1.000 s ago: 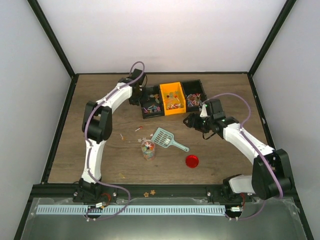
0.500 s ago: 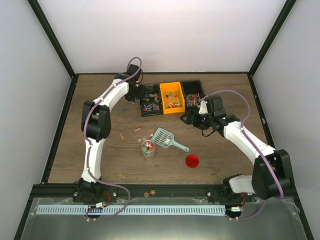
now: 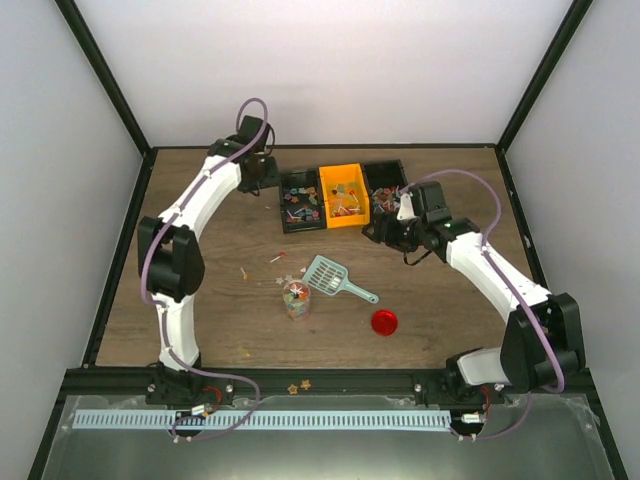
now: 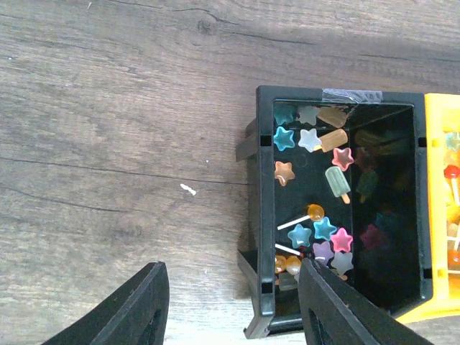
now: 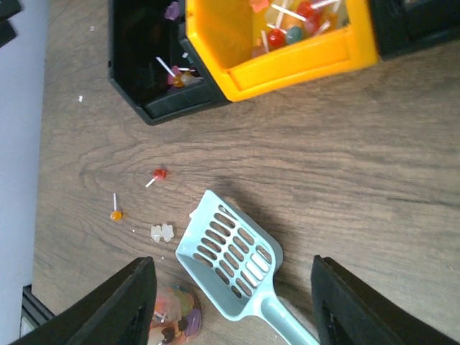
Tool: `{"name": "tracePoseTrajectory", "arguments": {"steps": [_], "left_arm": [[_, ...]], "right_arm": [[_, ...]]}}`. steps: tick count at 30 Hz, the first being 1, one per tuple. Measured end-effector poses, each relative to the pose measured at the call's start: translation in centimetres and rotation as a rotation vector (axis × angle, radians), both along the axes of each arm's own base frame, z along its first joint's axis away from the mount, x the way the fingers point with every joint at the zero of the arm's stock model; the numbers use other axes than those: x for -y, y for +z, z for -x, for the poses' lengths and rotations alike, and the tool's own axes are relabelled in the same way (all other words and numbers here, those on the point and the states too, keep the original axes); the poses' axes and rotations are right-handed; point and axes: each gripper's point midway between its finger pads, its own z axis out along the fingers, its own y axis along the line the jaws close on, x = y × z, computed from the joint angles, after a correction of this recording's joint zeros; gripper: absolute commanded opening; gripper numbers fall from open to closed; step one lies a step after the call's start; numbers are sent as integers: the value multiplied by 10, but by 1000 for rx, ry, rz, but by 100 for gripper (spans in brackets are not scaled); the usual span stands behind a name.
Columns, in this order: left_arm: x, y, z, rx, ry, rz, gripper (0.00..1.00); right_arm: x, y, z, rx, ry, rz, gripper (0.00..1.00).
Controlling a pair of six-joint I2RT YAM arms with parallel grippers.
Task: Pack the candies
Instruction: Pick up the bottle lid at the center of the board.
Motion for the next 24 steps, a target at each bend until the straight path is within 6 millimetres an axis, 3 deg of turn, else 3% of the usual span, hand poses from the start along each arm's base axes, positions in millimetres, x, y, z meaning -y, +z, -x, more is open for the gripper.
{"name": "tracePoseTrajectory", "arguments": {"steps": [5, 9, 14, 15, 19, 21, 24], "left_arm": [[-2, 6, 11, 14, 1, 16, 51], [-7, -9, 34, -18, -9, 20, 52], [-13, -37, 61, -81, -30, 12, 50], [-14, -43, 67, -97, -37, 13, 50], [-19, -51, 86, -129, -58, 17, 50], [-22, -47, 93, -122, -56, 30, 50], [-26, -34, 100, -78, -41, 57, 51]], "right_arm": [[7, -9, 5, -33, -3, 61, 21], [4, -20, 19, -78, 3, 120, 3], [-32, -15, 47, -108, 74, 163, 1], [-43, -10, 54, -110, 94, 165, 7], [-68, 4, 71, -135, 98, 176, 53], [-59, -1, 75, -174, 44, 210, 66], [-36, -12, 85, -241, -33, 279, 74]]}}
